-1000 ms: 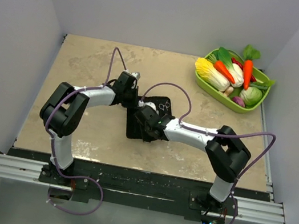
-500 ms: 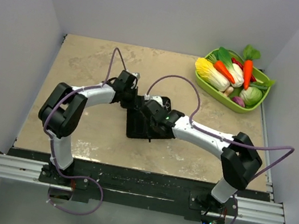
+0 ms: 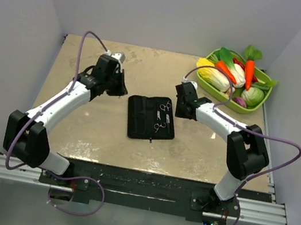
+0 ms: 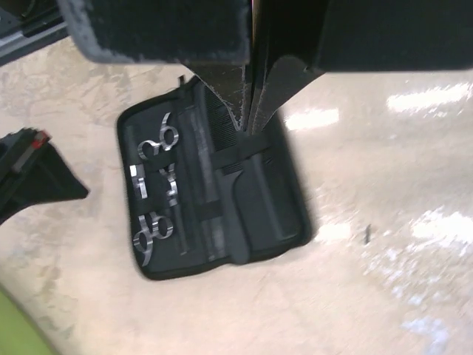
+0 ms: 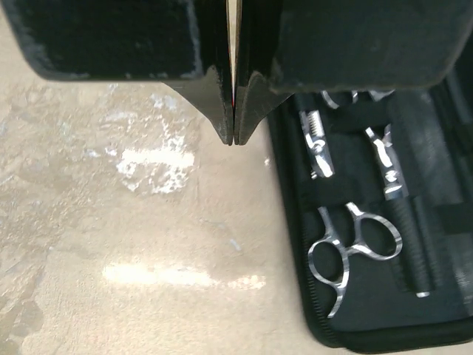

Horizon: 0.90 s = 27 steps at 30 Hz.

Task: Sort the hair-cutting tools
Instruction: Close the hairdressing tool bag at the center of the board.

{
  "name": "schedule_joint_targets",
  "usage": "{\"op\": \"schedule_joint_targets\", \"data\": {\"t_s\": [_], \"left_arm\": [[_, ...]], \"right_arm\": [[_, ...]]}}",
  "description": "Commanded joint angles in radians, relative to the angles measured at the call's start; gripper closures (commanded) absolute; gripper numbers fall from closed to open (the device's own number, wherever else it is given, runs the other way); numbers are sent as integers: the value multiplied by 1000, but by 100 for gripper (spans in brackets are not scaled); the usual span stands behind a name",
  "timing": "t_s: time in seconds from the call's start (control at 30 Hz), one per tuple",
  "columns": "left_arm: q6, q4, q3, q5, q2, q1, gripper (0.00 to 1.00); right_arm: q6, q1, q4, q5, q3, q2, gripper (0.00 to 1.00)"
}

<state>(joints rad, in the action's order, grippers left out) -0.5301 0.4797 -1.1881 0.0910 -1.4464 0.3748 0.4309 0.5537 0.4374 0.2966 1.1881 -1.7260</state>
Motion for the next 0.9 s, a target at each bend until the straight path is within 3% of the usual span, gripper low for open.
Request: {"op": "schedule_joint_targets", "data": {"t_s": [0.0, 0.27, 0.87], "left_arm": [[13, 73, 106, -50, 1, -7, 100], [-18, 4, 228, -37, -8, -10, 100], [-37, -245, 312, 61, -282, -10, 100]], "right_arm": [[-32, -41, -101, -16, -1, -36, 100], [-72, -90, -160, -96, -10, -81, 100], [-107, -98, -157, -269, -59, -81, 100]]}}
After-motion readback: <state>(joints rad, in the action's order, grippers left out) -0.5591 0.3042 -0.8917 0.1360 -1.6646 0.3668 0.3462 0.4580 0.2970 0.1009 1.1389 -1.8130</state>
